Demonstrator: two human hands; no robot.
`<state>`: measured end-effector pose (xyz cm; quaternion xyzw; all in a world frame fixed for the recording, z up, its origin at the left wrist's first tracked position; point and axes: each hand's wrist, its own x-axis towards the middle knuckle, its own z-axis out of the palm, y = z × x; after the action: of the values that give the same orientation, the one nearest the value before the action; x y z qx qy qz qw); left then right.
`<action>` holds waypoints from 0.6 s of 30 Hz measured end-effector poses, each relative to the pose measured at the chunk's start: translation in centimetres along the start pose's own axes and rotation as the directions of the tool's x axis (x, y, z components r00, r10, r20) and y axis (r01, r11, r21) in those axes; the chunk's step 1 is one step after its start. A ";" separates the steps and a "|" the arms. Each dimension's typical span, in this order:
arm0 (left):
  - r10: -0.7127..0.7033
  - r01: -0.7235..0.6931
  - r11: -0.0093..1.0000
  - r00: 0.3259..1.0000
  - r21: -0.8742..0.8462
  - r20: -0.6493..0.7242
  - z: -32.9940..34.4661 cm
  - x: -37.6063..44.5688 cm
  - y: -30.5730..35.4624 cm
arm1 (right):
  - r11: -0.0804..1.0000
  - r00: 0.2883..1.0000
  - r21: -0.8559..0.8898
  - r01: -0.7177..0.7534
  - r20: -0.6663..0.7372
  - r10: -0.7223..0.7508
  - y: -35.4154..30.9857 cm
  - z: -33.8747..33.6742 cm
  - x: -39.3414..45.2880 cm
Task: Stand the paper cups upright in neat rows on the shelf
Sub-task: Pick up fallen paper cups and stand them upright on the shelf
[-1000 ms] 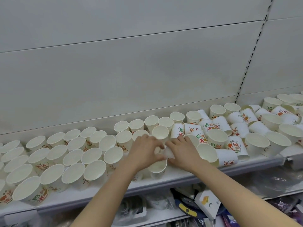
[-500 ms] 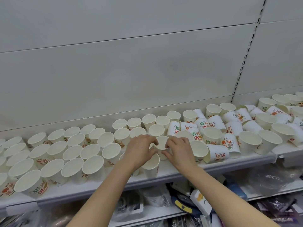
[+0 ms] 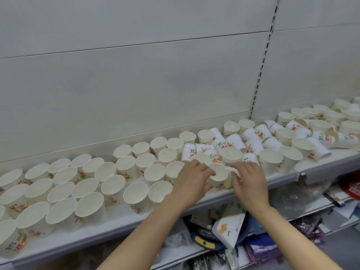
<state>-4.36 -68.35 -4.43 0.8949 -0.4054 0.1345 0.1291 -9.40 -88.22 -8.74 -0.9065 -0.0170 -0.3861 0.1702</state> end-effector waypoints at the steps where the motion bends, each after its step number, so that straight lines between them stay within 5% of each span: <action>1: 0.023 -0.024 0.999 0.999 0.036 0.026 0.7 0.5 0.5 | 1.000 0.998 -0.009 -0.028 0.051 0.028 0.9 -0.4 -0.5; 14: -0.178 0.139 0.952 0.976 0.274 0.125 1.0 -1.1 0.5 | 0.986 0.973 0.121 0.111 0.189 -0.133 5.2 -0.8 0.6; 18: -0.324 0.324 0.940 0.946 0.106 -0.019 0.6 -0.3 0.6 | 0.956 0.948 0.151 0.250 0.163 -0.273 7.0 0.1 2.8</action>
<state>-4.90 -68.70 -5.02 0.9550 -0.2446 0.1338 0.1015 -6.18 -95.08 -8.92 -0.9148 -0.1776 -0.3187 0.1732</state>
